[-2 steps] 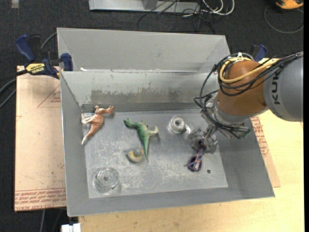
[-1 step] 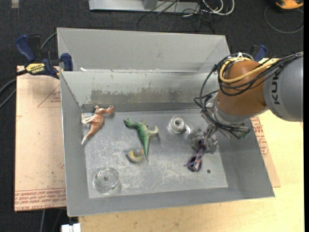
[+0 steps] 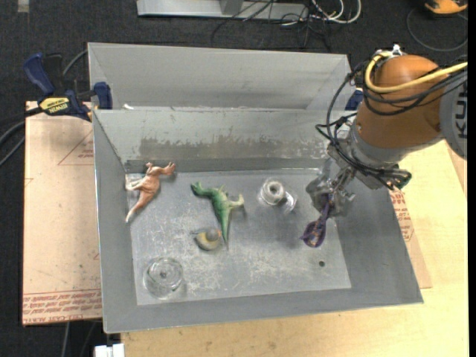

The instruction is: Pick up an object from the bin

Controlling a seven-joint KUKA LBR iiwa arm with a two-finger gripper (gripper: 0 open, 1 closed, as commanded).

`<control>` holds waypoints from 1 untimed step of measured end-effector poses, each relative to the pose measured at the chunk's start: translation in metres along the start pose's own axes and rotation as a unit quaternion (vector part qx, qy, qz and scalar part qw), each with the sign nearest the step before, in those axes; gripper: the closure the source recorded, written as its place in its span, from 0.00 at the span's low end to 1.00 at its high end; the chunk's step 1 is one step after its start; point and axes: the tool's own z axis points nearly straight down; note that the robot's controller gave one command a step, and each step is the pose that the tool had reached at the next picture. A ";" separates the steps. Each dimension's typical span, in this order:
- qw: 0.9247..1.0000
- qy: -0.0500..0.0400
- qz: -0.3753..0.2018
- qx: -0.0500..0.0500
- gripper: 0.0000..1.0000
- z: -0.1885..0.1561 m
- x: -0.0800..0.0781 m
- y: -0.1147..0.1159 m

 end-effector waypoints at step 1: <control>1.000 -0.002 0.004 0.002 1.00 0.006 -0.002 0.002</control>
Offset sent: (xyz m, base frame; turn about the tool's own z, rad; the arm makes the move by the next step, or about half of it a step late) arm -0.0116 -0.0005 0.1099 0.0317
